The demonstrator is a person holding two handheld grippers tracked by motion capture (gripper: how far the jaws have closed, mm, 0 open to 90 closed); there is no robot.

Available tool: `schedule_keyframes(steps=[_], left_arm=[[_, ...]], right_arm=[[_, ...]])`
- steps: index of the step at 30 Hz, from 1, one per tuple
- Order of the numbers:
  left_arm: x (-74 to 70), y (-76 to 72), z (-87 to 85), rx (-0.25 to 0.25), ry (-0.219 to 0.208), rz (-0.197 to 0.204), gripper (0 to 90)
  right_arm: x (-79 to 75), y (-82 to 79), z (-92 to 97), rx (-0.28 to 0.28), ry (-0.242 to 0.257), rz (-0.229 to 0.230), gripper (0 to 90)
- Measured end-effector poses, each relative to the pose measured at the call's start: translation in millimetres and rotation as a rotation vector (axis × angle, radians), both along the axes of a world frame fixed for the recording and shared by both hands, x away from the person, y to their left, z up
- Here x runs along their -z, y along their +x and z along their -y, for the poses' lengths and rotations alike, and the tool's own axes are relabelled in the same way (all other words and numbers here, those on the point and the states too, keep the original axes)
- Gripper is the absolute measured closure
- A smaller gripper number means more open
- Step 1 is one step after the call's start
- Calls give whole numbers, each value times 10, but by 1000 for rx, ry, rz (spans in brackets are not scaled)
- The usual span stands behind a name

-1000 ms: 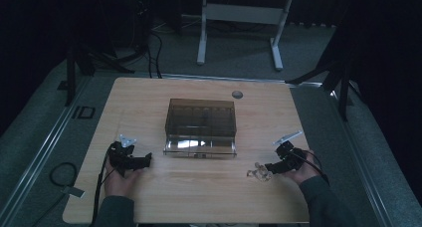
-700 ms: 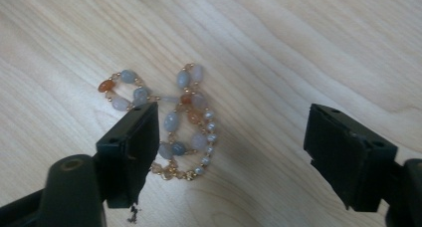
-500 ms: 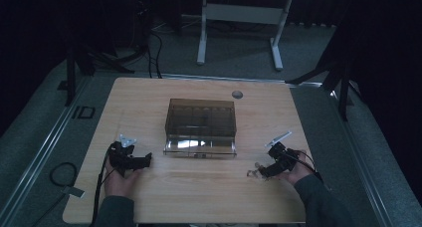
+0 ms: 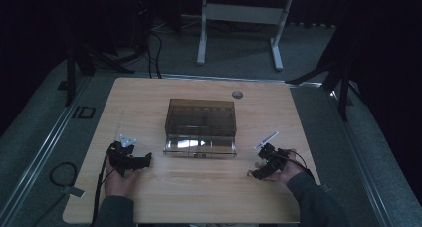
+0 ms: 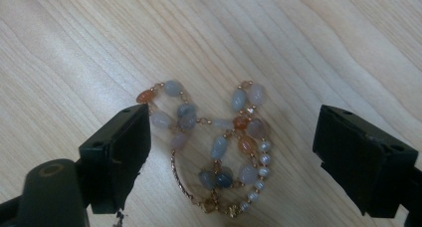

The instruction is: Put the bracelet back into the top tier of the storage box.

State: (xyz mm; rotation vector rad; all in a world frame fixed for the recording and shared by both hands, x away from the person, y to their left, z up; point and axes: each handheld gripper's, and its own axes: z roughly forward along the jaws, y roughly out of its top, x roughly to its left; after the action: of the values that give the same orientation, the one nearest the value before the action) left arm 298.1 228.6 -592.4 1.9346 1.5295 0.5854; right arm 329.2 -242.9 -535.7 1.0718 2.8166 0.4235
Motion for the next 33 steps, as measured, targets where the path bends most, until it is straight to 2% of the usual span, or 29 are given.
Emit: schedule_keyframes(steps=[16,21,24,33], left_arm=[[0,0,0,0,0,0,22],[0,0,0,1,0,0,22],[0,0,0,1,0,0,22],[0,0,0,1,0,0,22]], right_arm=[[107,29,-125,-57,-42,-50,141],[109,18,-161,-70,-49,-47,141],[112,1,-203,-82,-84,-36,164],[73,33,-217,-58,-109,-56,282]])
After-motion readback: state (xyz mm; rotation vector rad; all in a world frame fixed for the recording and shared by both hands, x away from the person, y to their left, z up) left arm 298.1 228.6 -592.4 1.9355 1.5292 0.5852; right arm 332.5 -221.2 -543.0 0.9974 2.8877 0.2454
